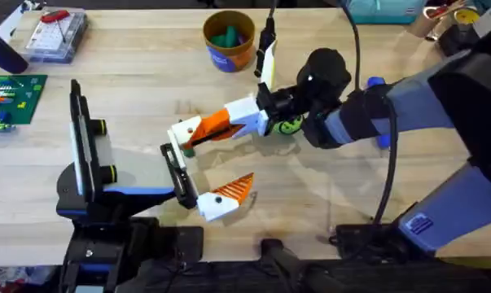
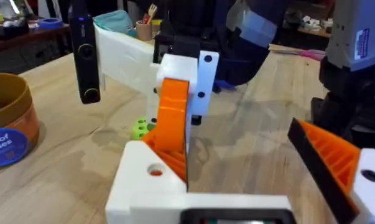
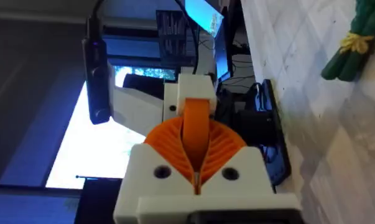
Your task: Pick up the gripper from the table and insert it into the empty holder that is missing its gripper. Then pick up a screw, insert it into the mounting hole, and use the screwdriver to tighten it. Finally, clean up the table by picking up the vegetable and placing it into the bucket.
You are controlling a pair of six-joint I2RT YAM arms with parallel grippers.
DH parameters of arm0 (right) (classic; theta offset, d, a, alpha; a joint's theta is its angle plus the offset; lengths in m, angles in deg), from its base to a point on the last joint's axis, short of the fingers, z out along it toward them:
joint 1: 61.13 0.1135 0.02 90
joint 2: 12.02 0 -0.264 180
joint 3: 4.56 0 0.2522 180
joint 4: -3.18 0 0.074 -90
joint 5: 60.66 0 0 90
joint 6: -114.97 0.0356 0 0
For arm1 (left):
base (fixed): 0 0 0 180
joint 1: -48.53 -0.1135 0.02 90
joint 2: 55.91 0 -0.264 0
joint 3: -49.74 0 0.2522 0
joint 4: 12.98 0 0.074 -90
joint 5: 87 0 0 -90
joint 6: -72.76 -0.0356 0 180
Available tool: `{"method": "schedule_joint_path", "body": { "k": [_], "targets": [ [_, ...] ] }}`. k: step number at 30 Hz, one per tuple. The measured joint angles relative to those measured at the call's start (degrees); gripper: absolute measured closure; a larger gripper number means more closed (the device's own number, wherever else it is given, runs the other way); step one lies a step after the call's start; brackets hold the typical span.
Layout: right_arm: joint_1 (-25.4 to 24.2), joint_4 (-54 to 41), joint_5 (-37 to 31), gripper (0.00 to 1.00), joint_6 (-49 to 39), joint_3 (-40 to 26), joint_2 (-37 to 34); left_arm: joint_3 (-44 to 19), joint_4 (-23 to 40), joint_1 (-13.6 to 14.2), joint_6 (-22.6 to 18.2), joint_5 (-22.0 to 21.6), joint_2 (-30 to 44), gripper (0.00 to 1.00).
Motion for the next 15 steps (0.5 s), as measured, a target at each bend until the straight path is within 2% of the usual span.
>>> {"method": "schedule_joint_path", "body": {
  "k": [15],
  "targets": [
    [0.1,0.2,-0.7,0.991,0.0,0.3,0.0,0.0,0.0,0.0,0.0,-0.1,0.0,0.015]
  ]
}}
